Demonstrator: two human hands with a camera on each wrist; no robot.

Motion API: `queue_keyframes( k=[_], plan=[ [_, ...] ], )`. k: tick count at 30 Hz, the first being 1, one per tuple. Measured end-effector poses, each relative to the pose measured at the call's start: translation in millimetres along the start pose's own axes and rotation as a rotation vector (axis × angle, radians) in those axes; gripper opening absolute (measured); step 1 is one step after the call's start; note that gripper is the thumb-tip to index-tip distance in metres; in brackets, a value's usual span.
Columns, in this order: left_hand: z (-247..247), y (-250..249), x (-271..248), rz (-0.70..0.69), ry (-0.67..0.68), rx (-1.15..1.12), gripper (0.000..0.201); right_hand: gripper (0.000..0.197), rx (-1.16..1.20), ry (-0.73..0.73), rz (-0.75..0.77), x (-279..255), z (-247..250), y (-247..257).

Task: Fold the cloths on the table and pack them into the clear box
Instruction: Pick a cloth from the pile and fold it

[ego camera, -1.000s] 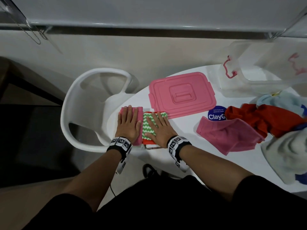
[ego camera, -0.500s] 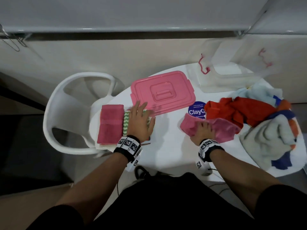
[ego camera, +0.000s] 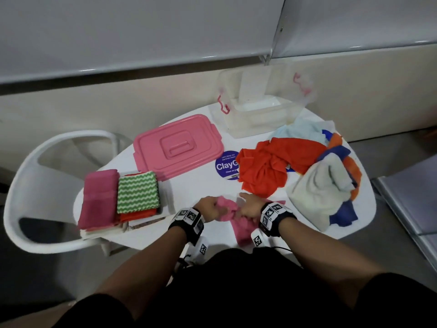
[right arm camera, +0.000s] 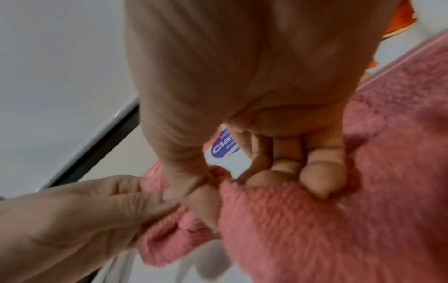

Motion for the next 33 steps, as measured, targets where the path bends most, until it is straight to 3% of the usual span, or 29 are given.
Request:
queue_keyframes(
  k=[3, 5, 9, 13, 17, 18, 20, 23, 25, 28, 30, 31, 33],
  plan=[
    [30, -31, 3, -0.067, -0.152, -0.11, 0.042, 0.045, 0.139, 0.123, 0.068, -11, 9, -1],
    [52, -57, 1, -0.13, -0.21, -0.157, 0.051, 0.038, 0.276, 0.101, 0.175, -15, 30, 3],
    [79, -99, -7, -0.238, -0.255, -0.355, 0.03, 0.03, 0.49, 0.013, 0.352, -34, 88, 23],
    [95, -131, -31, -0.215, -0.313, -0.672, 0.039, 0.053, 0.645, 0.029, 0.409, -40, 120, 41],
    [103, -140, -50, -0.159, -0.306, -0.818, 0.05, 0.028, 0.691, -0.048, 0.44, -50, 136, 65],
    [103, -137, -52, -0.158, -0.274, -0.847, 0.052, 0.031, 0.722, -0.091, 0.466, -53, 142, 70],
    [104, -125, -54, -0.144, -0.211, -0.64, 0.054, 0.039, 0.87, -0.134, 0.518, -59, 156, 78],
    [115, -99, -65, -0.063, -0.191, -0.229, 0.018, 0.042, 1.032, -0.202, 0.548, -69, 183, 85],
    [143, -86, -70, -0.065, -0.311, -0.18, 0.017, 0.037, 1.054, -0.269, 0.576, -77, 202, 88],
    [205, -67, -89, -0.095, -0.569, -0.317, 0.032, 0.035, 1.067, -0.384, 0.575, -93, 228, 88],
    [238, -66, -102, -0.165, -0.7, -0.389, 0.024, 0.035, 1.063, -0.436, 0.597, -104, 245, 92],
    [250, -72, -111, -0.222, -0.746, -0.477, 0.009, 0.04, 1.057, -0.449, 0.632, -110, 254, 96],
    [270, -90, -129, -0.356, -0.841, -0.592, 0.015, 0.06, 1.05, -0.454, 0.716, -128, 267, 105]
  ],
)
Point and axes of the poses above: each hand's wrist, its own x-axis towards the middle knuckle, its own z-axis out of the back of the hand, y = z × x, the point moved 10 cm from there along x, towards the middle knuckle, and after that the axes turned 2 degrees about -x, right-handed, at the moved point
